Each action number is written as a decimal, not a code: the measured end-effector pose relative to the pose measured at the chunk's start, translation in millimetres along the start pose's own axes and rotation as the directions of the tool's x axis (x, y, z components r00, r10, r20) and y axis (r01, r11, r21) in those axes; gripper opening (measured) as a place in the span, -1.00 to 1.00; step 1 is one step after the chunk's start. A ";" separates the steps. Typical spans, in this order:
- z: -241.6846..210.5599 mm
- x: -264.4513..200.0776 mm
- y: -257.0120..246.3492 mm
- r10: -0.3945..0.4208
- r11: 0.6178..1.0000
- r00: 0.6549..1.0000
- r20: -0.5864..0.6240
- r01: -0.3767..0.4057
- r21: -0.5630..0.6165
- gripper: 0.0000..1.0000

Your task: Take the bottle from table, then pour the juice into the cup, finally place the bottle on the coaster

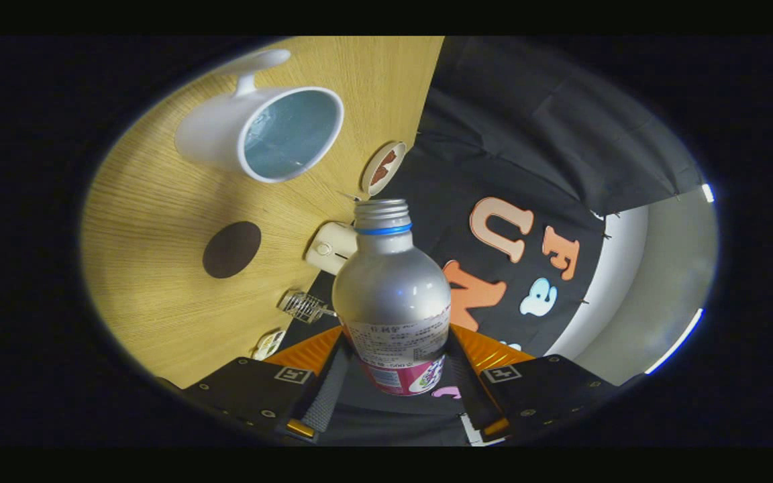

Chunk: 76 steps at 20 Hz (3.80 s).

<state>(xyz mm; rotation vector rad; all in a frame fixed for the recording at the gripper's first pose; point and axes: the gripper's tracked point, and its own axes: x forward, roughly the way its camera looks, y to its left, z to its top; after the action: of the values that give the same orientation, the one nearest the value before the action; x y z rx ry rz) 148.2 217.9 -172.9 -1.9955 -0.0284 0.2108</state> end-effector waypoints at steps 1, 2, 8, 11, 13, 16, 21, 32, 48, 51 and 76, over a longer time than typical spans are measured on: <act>2.2 -0.4 1.5 0.001 1.000 1.000 0.002 -0.001 -0.002 0.54; 4.1 -0.3 2.4 0.005 1.000 1.000 0.006 -0.005 0.000 0.54; 15.3 -2.8 12.4 0.030 0.999 0.999 0.033 -0.031 0.027 0.55; 18.6 -4.8 20.0 0.056 0.994 0.998 0.040 -0.060 0.096 0.54; 21.9 -5.8 22.9 0.080 0.984 0.996 0.049 -0.086 0.158 0.55; 25.5 -10.7 24.2 0.108 0.957 0.992 0.070 -0.123 0.262 0.54; 20.6 -12.4 18.7 0.138 0.865 0.986 0.093 -0.165 0.473 0.55; -34.1 -19.8 10.9 0.137 0.580 0.989 0.060 -0.129 0.804 0.56; -132.6 -38.7 69.9 0.223 -0.069 0.975 0.012 0.004 0.998 0.55; -136.7 -39.6 89.5 0.249 -0.160 0.968 0.020 0.020 0.987 0.56; -34.4 51.1 115.0 0.179 -0.561 0.950 0.254 -0.114 0.820 0.56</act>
<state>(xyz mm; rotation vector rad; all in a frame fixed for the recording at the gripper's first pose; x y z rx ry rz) 195.4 144.3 -269.7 0.1440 0.4305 0.2429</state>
